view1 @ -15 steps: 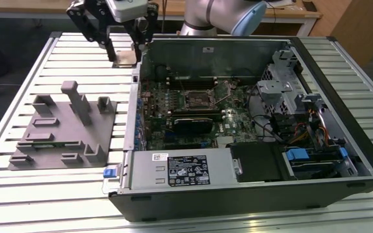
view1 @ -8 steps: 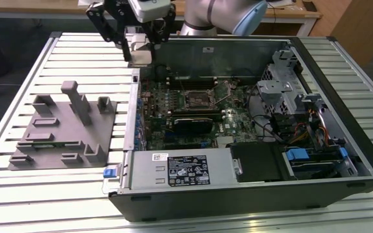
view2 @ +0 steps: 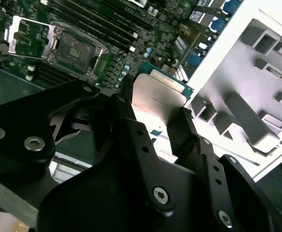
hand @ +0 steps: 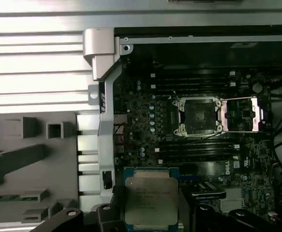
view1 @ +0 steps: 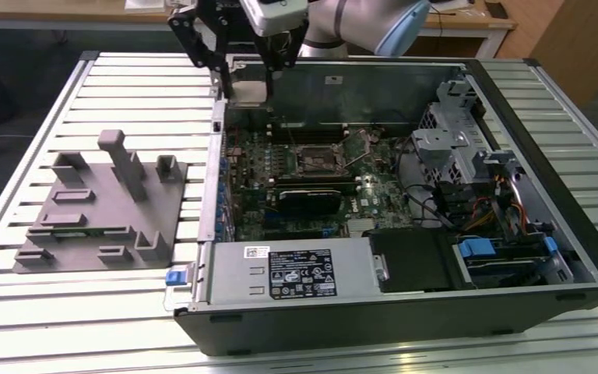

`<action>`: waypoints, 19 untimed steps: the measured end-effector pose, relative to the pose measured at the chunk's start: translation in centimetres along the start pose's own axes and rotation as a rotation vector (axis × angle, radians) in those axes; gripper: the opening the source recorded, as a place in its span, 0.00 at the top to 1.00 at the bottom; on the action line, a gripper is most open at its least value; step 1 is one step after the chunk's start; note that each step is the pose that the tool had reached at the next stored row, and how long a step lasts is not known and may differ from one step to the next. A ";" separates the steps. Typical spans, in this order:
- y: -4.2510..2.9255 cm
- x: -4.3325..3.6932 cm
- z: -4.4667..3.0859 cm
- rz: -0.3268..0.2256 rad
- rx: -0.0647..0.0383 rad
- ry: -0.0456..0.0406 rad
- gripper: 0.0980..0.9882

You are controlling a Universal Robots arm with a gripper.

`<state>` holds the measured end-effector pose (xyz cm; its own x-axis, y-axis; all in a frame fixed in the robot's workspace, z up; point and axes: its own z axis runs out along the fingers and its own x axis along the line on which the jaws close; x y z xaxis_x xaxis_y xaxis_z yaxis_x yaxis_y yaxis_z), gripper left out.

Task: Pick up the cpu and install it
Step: 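Pick up the cpu and move it towards the insertion slot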

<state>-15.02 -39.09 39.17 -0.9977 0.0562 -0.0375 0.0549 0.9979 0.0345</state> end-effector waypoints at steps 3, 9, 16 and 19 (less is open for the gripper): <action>0.32 -0.90 0.11 0.000 0.000 -0.0015 0.51; 0.96 -2.87 0.40 0.000 0.000 -0.0027 0.51; 1.38 -5.63 0.71 0.000 0.000 -0.0030 0.51; 1.57 -6.80 0.83 0.000 0.000 -0.0029 0.51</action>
<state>-8.11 -37.88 38.65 -0.9976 0.0563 -0.0404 0.0549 0.9979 0.0346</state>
